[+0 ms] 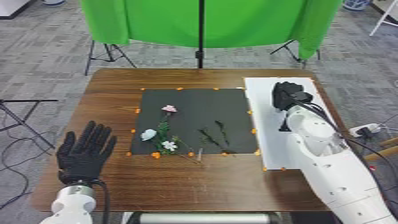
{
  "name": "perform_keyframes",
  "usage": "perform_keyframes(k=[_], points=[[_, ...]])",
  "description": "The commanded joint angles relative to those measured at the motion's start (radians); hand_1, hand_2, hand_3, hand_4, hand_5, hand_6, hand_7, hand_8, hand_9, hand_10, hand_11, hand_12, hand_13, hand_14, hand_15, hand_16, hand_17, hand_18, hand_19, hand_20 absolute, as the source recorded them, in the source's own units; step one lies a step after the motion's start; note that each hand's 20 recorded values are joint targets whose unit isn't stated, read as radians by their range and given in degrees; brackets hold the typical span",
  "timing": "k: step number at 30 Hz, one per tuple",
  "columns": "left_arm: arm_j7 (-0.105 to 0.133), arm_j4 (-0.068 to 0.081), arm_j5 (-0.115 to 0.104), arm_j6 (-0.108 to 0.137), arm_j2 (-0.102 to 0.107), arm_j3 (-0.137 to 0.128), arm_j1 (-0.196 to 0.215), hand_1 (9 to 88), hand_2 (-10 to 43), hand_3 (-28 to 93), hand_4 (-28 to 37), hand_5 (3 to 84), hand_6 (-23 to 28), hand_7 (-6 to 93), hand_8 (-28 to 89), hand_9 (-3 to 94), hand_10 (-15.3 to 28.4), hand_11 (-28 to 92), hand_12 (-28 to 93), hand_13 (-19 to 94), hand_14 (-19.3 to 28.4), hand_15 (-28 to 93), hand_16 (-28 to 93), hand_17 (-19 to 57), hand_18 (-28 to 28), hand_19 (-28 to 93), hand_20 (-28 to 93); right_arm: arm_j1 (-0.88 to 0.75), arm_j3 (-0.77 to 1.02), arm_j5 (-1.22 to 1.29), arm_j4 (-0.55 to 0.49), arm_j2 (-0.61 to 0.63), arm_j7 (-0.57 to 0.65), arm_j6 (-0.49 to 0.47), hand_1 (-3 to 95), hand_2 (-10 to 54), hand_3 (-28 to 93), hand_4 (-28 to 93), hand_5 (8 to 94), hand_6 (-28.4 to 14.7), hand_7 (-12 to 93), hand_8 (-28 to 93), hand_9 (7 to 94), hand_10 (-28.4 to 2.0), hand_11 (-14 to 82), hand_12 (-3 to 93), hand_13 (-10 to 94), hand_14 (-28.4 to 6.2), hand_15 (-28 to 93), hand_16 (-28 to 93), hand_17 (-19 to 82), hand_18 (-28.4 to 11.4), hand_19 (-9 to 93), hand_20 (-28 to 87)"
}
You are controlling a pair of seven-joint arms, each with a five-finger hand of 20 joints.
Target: Arrange flowers
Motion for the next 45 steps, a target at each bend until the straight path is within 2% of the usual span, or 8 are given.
perform_keyframes(k=[1, 10, 19, 24, 32, 38, 41, 45], points=[[-0.013, 0.000, -0.005, 0.010, -0.011, 0.004, 0.017, 25.8, 14.3, 77, -28.3, 46.9, 10.8, 12.2, -10, 41.0, 16.4, 24, 10, 30, 16.2, 41, -9, -8.1, 15.0, 39, 15, -0.031, -0.020, 0.005, 0.010, -0.002, -0.014, 0.108, 65.3, -9.5, 66, -28, 79.0, 2.0, 36, -3, 87.6, -9.2, 10.3, 40.8, 69, -7.2, 47, 41, 32, -20.3, 86, 42], [-0.008, -0.003, -0.009, 0.001, -0.006, 0.004, 0.026, 25.8, 14.4, 77, -28.3, 46.9, 10.7, 12.2, -10, 40.9, 16.3, 24, 10, 30, 16.2, 41, -9, -8.1, 14.9, 39, 15, -0.061, -0.035, 0.088, -0.168, 0.045, 0.017, 0.188, 62.8, -9.5, 76, -28, 83.0, 0.9, 35, 0, 91.5, -9.3, 9.3, 42.3, 74, -6.8, 44, 45, 34, -22.1, 85, 43], [-0.007, -0.008, -0.010, 0.022, -0.002, 0.000, 0.033, 25.8, 14.4, 78, -28.3, 46.9, 10.7, 12.2, -10, 40.9, 16.4, 24, 10, 30, 16.3, 41, -9, -8.2, 14.9, 39, 15, -0.066, -0.142, 0.185, -0.348, 0.050, -0.076, 0.061, 62.6, -9.5, 77, -28, 83.2, 0.4, 34, 2, 91.5, -9.5, 9.3, 43.1, 74, -7.1, 44, 46, 34, -22.6, 85, 44], [-0.020, -0.003, -0.002, 0.015, -0.003, 0.005, 0.016, 25.8, 14.5, 77, -28.3, 46.9, 10.8, 12.2, -10, 41.0, 16.4, 24, 10, 30, 16.3, 41, -9, -8.2, 15.0, 40, 15, -0.040, -0.241, 0.185, -0.367, 0.021, -0.137, 0.025, 62.7, -9.5, 77, -28, 82.9, 0.5, 34, 2, 91.1, -9.6, 9.5, 43.3, 74, -7.1, 44, 46, 34, -22.5, 85, 44], [-0.021, -0.002, 0.000, 0.031, -0.002, 0.002, 0.011, 25.8, 14.8, 77, -28.3, 47.0, 10.8, 12.3, -10, 41.0, 16.4, 25, 10, 30, 16.3, 41, -9, -8.2, 15.0, 40, 15, -0.044, -0.317, 0.164, -0.422, 0.017, -0.183, -0.054, 62.7, -9.5, 77, -28, 82.4, 0.4, 35, 3, 90.9, -9.6, 9.8, 43.3, 73, -7.3, 45, 46, 34, -22.2, 85, 45], [-0.028, 0.002, 0.004, 0.032, 0.000, 0.006, 0.002, 25.9, 15.0, 77, -28.3, 47.1, 10.8, 12.4, -10, 41.1, 16.3, 25, 10, 30, 16.2, 41, -9, -8.2, 14.9, 40, 15, -0.036, -0.358, 0.175, -0.399, -0.002, -0.172, -0.091, 62.7, -9.5, 77, -28, 82.3, 0.3, 35, 2, 90.8, -9.7, 10.0, 43.2, 73, -7.3, 46, 45, 34, -22.2, 85, 45], [-0.035, 0.004, 0.004, 0.053, -0.006, 0.009, 0.002, 26.1, 15.4, 77, -28.3, 47.1, 10.8, 12.4, -10, 41.1, 16.4, 25, 10, 30, 16.2, 41, -9, -8.2, 14.9, 40, 15, -0.026, -0.378, 0.146, -0.365, -0.021, -0.182, -0.100, 62.8, -9.5, 76, -28, 82.0, 0.3, 35, 3, 90.7, -9.6, 10.1, 43.3, 72, -7.3, 46, 46, 34, -22.2, 85, 45], [-0.045, 0.009, 0.009, 0.043, -0.007, 0.015, -0.008, 26.2, 15.7, 77, -28.3, 47.2, 10.9, 12.4, -10, 41.2, 16.4, 25, 10, 30, 16.2, 41, -9, -8.3, 14.9, 40, 15, -0.028, -0.382, 0.142, -0.350, -0.032, -0.172, -0.120, 62.9, -9.5, 76, -28, 81.5, 0.3, 36, 3, 90.5, -9.5, 10.2, 43.2, 72, -7.3, 47, 45, 34, -22.2, 85, 45]])
